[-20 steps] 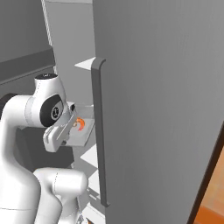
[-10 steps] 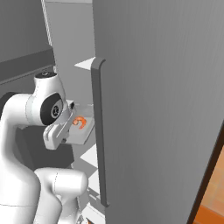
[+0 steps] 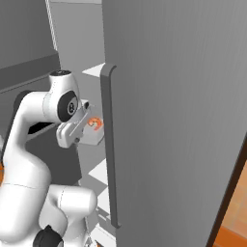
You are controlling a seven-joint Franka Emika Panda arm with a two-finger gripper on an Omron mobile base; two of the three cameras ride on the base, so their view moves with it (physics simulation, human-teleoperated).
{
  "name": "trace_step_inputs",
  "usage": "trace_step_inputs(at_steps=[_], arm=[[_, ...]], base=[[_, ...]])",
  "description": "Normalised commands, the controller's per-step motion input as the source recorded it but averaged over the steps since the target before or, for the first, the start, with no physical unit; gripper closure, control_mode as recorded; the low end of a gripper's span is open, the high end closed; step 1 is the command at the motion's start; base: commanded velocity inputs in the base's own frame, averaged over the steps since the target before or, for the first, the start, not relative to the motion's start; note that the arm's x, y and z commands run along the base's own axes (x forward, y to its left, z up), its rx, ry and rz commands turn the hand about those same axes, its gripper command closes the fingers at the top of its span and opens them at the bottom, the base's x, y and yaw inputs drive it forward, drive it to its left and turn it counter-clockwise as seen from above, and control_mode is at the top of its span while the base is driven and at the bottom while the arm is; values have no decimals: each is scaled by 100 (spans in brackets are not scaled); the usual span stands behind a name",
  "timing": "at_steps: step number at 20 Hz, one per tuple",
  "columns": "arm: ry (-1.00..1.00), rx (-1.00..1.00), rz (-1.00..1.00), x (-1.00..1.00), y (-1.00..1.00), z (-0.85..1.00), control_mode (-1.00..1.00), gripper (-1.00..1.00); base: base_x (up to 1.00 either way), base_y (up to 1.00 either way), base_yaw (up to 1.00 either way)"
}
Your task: Take the meat container that has the shrimp and place it on the second highest rack of the freezer. Then take the vegetable container that has the garlic and corn and place it on the highest rack of the freezer.
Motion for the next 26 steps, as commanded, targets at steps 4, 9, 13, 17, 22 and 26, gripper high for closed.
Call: trace_step_inputs(at_steps=[4, 9, 13, 17, 22, 26], arm=[[-3, 0, -1, 33, 0, -31, -100, 100], [-11, 0, 0, 43, 0, -32, -100, 100], [-21, 0, 0, 37, 0, -20, -100, 100], [-14, 3, 0, 44, -14, -8, -100, 100], [0, 4, -3, 36, -17, -2, -100, 100], [0, 0, -11, 53, 0, -4, -100, 100]], base=[[0, 0, 0], [0, 0, 0], [0, 0, 0], [0, 0, 0], [0, 0, 0], [0, 0, 0]])
